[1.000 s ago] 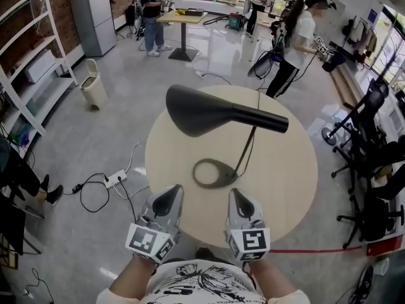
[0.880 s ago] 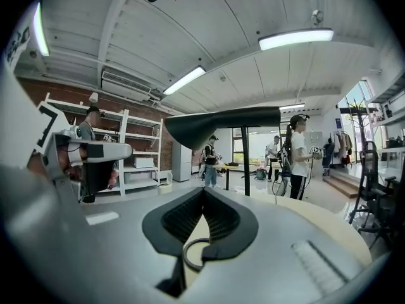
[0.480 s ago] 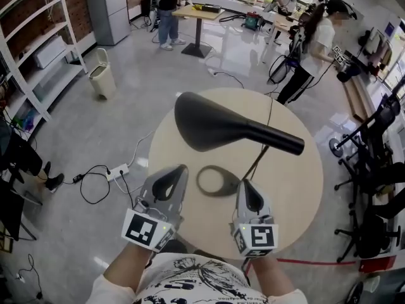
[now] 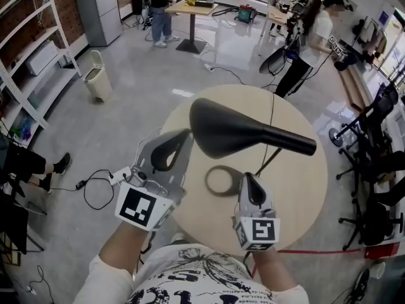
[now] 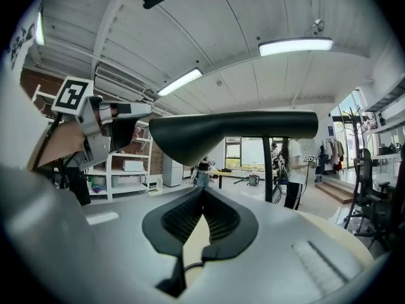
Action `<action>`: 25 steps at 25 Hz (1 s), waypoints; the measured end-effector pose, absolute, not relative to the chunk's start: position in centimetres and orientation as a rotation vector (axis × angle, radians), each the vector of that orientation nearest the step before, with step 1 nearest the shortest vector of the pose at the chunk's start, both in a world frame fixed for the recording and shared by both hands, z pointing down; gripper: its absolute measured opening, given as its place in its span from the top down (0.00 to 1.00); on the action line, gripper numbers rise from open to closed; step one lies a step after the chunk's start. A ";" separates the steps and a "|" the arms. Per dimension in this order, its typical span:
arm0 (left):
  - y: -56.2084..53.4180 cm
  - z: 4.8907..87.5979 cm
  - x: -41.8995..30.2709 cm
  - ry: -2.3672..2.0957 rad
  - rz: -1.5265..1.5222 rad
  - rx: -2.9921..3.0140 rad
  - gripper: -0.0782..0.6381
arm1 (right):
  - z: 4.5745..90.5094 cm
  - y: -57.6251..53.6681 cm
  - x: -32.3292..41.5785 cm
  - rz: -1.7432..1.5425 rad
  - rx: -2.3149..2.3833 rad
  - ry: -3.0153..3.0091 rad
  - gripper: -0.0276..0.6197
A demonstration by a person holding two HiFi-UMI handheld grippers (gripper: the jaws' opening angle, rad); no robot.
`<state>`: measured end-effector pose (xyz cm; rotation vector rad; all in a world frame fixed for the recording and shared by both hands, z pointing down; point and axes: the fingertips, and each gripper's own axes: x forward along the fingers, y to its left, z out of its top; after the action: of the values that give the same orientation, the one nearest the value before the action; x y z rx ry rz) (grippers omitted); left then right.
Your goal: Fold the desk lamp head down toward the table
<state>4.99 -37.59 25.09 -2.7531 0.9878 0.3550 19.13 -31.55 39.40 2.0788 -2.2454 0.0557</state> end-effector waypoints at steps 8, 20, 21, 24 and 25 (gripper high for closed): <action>-40.3 23.2 6.1 0.939 0.349 -2.764 0.88 | 40.1 -32.1 18.2 0.097 2.079 -2.213 0.94; -41.3 25.8 5.4 0.908 0.323 -2.841 0.88 | 41.5 -32.2 17.6 0.132 2.100 -2.150 0.94; -41.4 26.1 5.3 0.909 0.317 -2.848 0.88 | 41.7 -32.2 17.6 0.140 2.101 -2.145 0.94; -41.5 27.7 5.6 0.918 0.277 -2.869 0.88 | 42.1 -32.1 17.8 0.154 2.103 -2.137 0.94; -41.5 28.4 5.8 0.921 0.253 -2.880 0.88 | 42.2 -32.0 17.9 0.158 2.104 -2.133 0.94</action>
<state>5.78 -41.49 28.38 -2.8795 0.9205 0.2531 17.93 -31.98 42.19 2.1035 -2.1331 0.1577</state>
